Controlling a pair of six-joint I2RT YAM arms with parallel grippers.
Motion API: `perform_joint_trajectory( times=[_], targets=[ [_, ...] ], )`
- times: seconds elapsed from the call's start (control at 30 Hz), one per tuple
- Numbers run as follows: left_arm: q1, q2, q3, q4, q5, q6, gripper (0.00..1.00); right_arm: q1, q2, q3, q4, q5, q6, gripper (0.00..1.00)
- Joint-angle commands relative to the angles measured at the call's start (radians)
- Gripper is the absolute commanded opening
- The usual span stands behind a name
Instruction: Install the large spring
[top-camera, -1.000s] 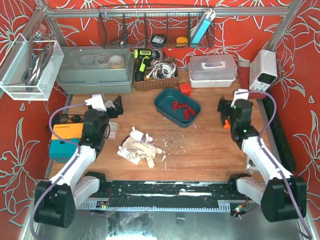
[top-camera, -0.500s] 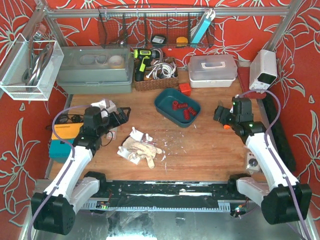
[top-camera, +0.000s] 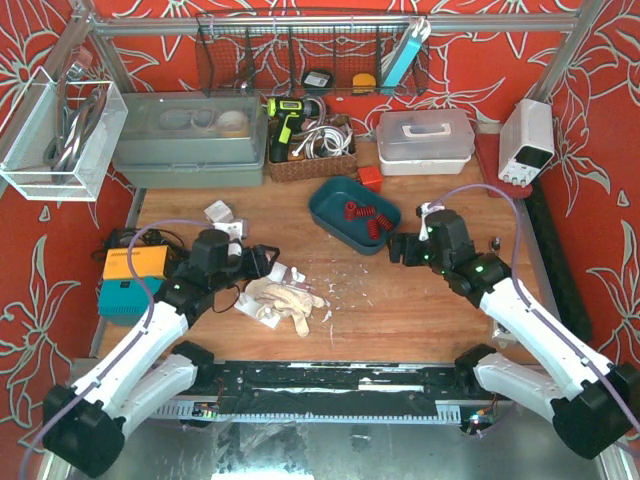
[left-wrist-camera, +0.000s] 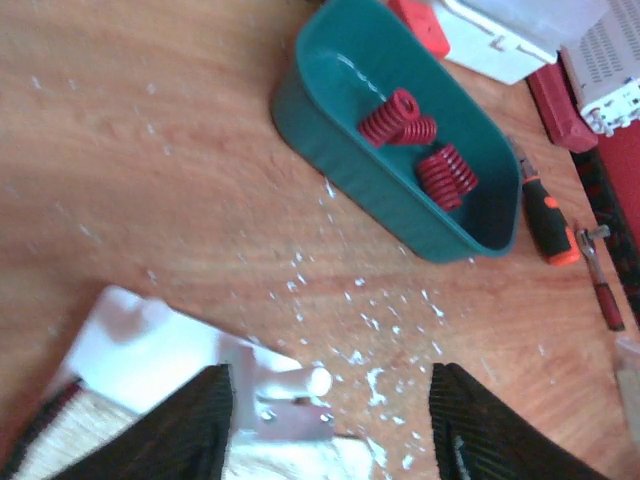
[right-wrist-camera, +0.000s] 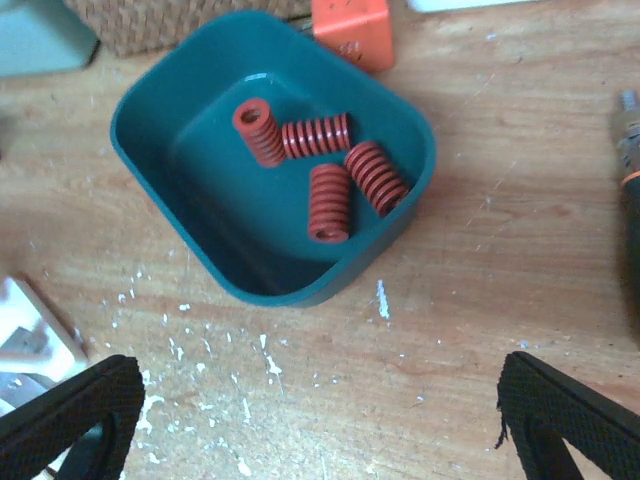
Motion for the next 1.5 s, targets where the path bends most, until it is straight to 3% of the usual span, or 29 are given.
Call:
perform_joint_trajectory(
  times=[0.0,0.17,0.37,0.63,1.47],
  targets=[
    [-0.126,0.036,0.047,-0.083,-0.155,-0.011,0.51,0.076,0.024,-0.046,0.047,0.117,-0.038,0.97],
    [-0.263,0.095,0.060,-0.123,-0.300,-0.036,0.36,0.132,0.002,-0.133,0.122,0.232,-0.063,0.96],
    [-0.339,0.182,0.037,-0.111,-0.398,-0.046,0.31,0.155,-0.009,-0.203,0.197,0.289,-0.063,0.96],
    [-0.351,0.276,-0.003,-0.062,-0.426,-0.012,0.24,0.164,-0.014,-0.215,0.203,0.339,-0.059,0.96],
    [-0.353,0.405,-0.029,0.034,-0.343,0.041,0.24,0.169,-0.032,-0.228,0.199,0.373,-0.069,0.96]
  ],
)
